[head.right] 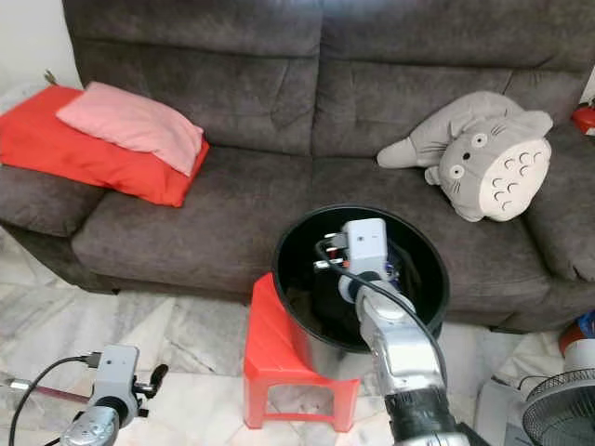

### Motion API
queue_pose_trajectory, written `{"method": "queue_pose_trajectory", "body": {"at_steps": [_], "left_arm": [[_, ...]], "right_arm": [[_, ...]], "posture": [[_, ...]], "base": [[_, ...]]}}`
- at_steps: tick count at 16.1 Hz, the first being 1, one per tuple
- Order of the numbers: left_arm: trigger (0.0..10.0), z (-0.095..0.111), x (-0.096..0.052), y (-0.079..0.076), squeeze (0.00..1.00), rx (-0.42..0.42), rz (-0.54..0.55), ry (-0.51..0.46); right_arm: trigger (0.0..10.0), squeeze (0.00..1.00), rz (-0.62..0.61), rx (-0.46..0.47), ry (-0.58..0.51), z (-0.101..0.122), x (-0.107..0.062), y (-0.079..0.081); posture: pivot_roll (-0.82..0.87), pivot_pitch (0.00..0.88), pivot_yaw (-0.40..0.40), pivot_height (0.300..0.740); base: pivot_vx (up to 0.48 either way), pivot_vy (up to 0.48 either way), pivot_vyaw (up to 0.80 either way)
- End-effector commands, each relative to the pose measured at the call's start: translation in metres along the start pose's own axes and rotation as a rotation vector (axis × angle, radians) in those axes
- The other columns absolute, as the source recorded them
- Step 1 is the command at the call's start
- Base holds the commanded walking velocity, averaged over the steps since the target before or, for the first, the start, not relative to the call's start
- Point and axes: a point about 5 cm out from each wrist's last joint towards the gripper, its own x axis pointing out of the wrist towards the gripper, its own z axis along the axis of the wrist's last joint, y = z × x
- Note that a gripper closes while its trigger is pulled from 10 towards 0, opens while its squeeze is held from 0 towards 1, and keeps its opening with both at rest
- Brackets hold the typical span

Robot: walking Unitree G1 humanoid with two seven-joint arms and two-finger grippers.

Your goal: Hang hanger

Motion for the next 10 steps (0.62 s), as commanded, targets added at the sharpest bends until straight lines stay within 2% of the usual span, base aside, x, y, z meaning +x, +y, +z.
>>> {"method": "queue_pose_trajectory", "body": {"at_steps": [1,3,5,8,10], "left_arm": [[10.0,-0.009,-0.004,0.002,0.0,-0.001,0.006,0.039],[10.0,-0.009,-0.004,0.003,0.0,-0.001,0.01,0.04],[10.0,-0.009,-0.004,0.003,0.0,-0.001,0.011,0.039],[10.0,-0.009,-0.004,0.004,0.0,0.004,0.014,0.037],[10.0,-0.009,-0.004,0.005,0.0,0.006,0.017,0.036]], "right_arm": [[10.0,0.0,0.039,-0.025,0.046,-0.006,0.005,0.001],[10.0,0.0,0.058,-0.041,0.121,-0.015,0.013,-0.001],[10.0,0.0,0.023,-0.038,0.177,-0.021,0.019,-0.009],[10.0,0.0,0.045,-0.043,0.192,-0.022,0.025,-0.013],[10.0,0.0,0.133,-0.065,0.171,-0.02,0.027,-0.008]], "posture": [[-0.05,0.18,0.007,0.74],[-0.04,0.183,0.005,0.74],[-0.04,0.187,0.003,0.74],[-0.03,0.19,0.002,0.74],[-0.02,0.192,0.002,0.74]], "base": [[0.0,0.0,0.0],[0.0,0.0,0.0],[0.0,0.0,0.0],[0.0,0.0,0.0],[0.0,0.0,0.0]]}}
